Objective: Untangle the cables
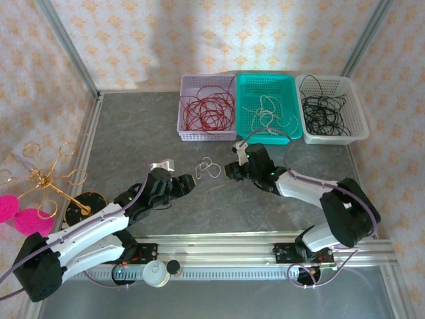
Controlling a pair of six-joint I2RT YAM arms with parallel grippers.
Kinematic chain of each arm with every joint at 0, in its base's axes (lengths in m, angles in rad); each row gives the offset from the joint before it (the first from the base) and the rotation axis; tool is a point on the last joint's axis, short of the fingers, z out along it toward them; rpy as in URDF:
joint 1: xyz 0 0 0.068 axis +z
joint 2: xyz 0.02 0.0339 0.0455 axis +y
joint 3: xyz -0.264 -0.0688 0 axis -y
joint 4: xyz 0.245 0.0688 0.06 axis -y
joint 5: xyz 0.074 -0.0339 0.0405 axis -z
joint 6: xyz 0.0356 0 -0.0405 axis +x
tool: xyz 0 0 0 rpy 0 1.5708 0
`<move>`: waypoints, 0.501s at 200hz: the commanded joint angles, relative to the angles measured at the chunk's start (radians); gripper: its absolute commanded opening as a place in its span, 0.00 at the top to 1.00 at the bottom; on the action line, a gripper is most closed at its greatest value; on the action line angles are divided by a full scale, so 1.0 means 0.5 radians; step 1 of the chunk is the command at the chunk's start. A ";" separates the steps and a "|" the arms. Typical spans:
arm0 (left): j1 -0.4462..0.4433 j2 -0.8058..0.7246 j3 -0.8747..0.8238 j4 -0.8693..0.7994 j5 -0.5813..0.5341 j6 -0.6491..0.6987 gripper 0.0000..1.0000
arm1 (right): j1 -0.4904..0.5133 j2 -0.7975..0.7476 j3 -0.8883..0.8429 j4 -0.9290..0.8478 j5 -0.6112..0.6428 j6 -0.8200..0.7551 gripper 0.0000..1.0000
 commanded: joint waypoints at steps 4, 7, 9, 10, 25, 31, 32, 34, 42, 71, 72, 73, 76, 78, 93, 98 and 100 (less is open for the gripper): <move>0.009 -0.022 -0.040 0.076 0.036 -0.013 0.44 | 0.007 0.143 0.097 0.116 0.160 0.011 0.56; 0.011 -0.024 -0.040 0.077 0.036 -0.012 0.44 | 0.008 0.163 0.113 0.121 0.146 0.024 0.55; 0.009 -0.024 -0.039 0.076 0.036 -0.013 0.44 | 0.010 0.175 0.122 0.127 0.134 0.032 0.55; 0.009 -0.024 -0.039 0.075 0.036 -0.013 0.44 | 0.009 0.183 0.128 0.128 0.128 0.037 0.55; 0.009 -0.032 -0.036 0.073 0.023 -0.007 0.44 | 0.027 0.299 0.206 0.147 0.090 0.109 0.54; 0.009 -0.029 -0.036 0.072 0.019 -0.007 0.44 | 0.043 0.354 0.242 0.144 0.100 0.130 0.54; 0.009 -0.030 -0.036 0.073 0.019 -0.007 0.44 | 0.047 0.363 0.248 0.141 0.100 0.131 0.54; 0.011 -0.030 -0.036 0.077 0.016 -0.009 0.44 | 0.055 0.381 0.262 0.140 0.103 0.133 0.55; 0.010 -0.030 -0.036 0.087 0.016 -0.008 0.44 | 0.081 0.450 0.309 0.128 0.105 0.131 0.55; 0.010 -0.036 -0.048 0.113 0.021 -0.015 0.44 | 0.168 0.641 0.449 0.089 0.174 0.117 0.55; 0.009 -0.036 -0.049 0.112 0.021 -0.014 0.44 | 0.169 0.648 0.454 0.086 0.175 0.119 0.55; 0.009 -0.036 -0.050 0.112 0.019 -0.014 0.44 | 0.170 0.652 0.458 0.082 0.179 0.123 0.55; 0.009 -0.039 -0.052 0.114 0.018 -0.016 0.44 | 0.170 0.670 0.470 0.076 0.199 0.130 0.55; 0.011 -0.039 -0.054 0.114 0.020 -0.016 0.44 | 0.171 0.679 0.480 0.071 0.213 0.136 0.55; 0.009 -0.043 -0.054 0.109 0.012 -0.010 0.44 | 0.170 0.738 0.527 0.037 0.351 0.182 0.56; 0.011 -0.042 -0.054 0.103 0.009 -0.007 0.44 | 0.170 0.755 0.535 0.029 0.397 0.193 0.56; 0.010 -0.042 -0.054 0.101 0.009 -0.007 0.44 | 0.170 0.759 0.536 0.030 0.415 0.197 0.56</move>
